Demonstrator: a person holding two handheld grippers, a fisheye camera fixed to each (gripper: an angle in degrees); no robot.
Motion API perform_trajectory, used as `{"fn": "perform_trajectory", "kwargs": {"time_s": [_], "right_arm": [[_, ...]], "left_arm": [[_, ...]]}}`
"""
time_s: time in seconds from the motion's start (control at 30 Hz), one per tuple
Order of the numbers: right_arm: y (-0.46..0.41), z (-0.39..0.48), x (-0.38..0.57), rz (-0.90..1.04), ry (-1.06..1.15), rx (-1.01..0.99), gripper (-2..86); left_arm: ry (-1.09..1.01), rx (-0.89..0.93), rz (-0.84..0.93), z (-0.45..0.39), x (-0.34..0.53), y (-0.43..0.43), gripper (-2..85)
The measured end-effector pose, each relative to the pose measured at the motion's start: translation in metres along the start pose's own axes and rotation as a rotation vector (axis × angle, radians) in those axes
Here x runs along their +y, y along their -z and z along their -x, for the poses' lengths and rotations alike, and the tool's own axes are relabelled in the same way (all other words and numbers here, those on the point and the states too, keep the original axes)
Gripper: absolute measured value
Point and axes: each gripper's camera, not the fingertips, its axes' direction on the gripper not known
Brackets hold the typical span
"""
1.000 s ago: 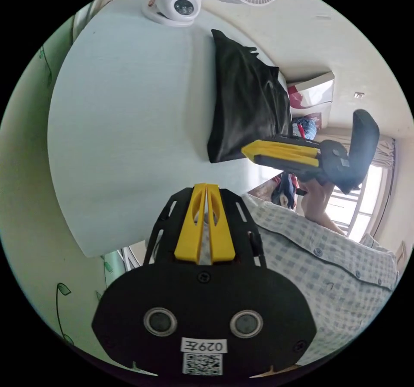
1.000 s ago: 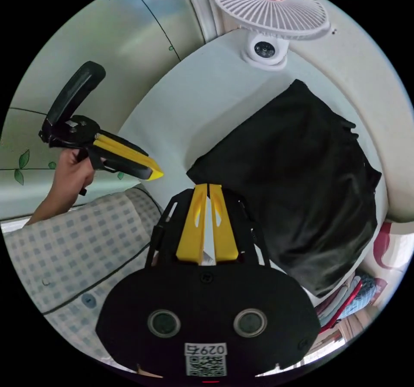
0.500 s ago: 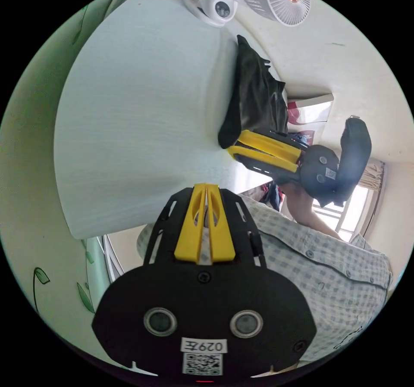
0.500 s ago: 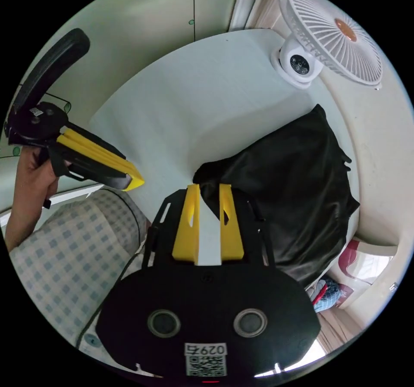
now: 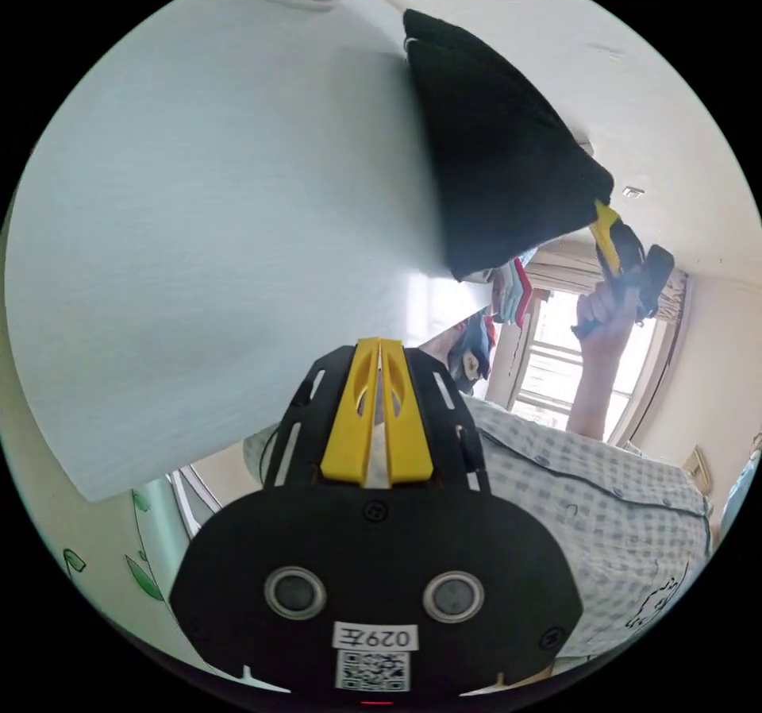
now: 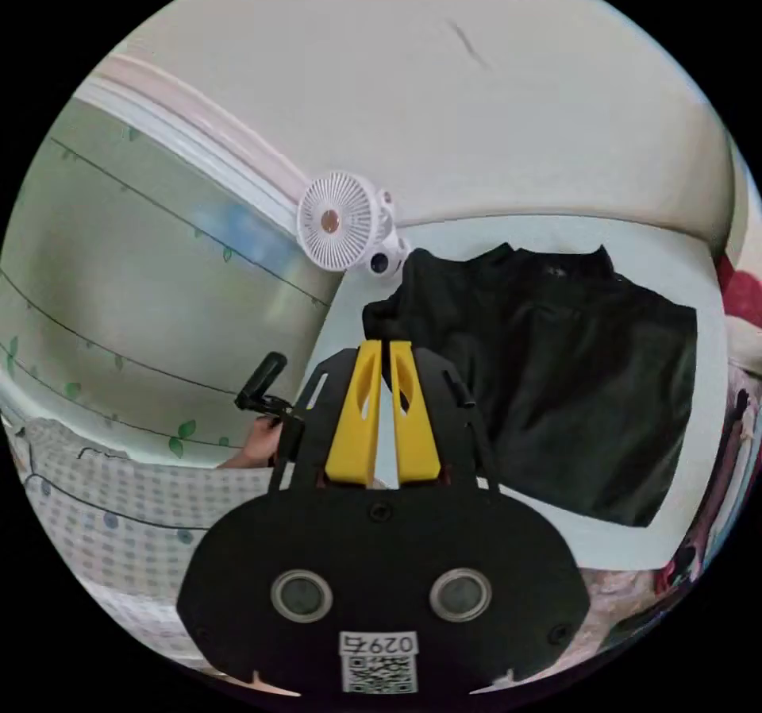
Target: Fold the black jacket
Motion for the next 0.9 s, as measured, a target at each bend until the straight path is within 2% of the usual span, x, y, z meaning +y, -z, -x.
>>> {"fn": "perform_trajectory", "kwargs": {"time_s": [0.07, 0.1, 0.17, 0.27, 0.37, 0.53, 0.63, 0.7, 0.8, 0.9], "right_arm": [[0.088, -0.063, 0.038, -0.195, -0.172, 0.012, 0.4], [0.107, -0.079, 0.051, -0.236, -0.219, 0.034, 0.4], [0.161, -0.150, 0.107, -0.325, -0.447, 0.128, 0.4], [0.182, -0.249, 0.166, -0.269, -0.699, 0.098, 0.6], [0.193, -0.314, 0.201, -0.208, -0.819, -0.013, 1.3], [0.245, -0.359, 0.222, -0.271, -0.757, -0.253, 4.8], [0.287, -0.374, 0.232, -0.313, -0.735, -0.267, 8.5], [0.306, -0.381, 0.233, -0.310, -0.713, -0.261, 9.7], [0.317, -0.390, 0.224, -0.231, -0.660, -0.294, 10.5], [0.316, -0.395, 0.209, -0.086, -0.618, -0.214, 9.9]], "left_arm": [[-0.042, -0.020, 0.035, -0.019, -0.017, -0.013, -1.0], [-0.053, -0.027, 0.045, -0.024, -0.021, -0.016, -1.0], [-0.092, -0.061, 0.081, -0.047, -0.038, -0.032, -1.0], [-0.131, -0.083, 0.123, -0.075, -0.057, -0.060, -0.9], [-0.169, -0.096, 0.178, -0.106, -0.073, -0.095, -0.9], [-0.244, -0.156, 0.187, -0.164, -0.083, -0.152, 0.5], [-0.273, -0.153, 0.207, -0.190, -0.088, -0.196, 8.2], [-0.291, -0.213, 0.216, -0.204, -0.089, -0.222, 11.2], [-0.345, -0.369, 0.231, -0.229, -0.086, -0.265, 13.0], [-0.399, -0.485, 0.221, -0.251, -0.080, -0.301, 13.5]]}}
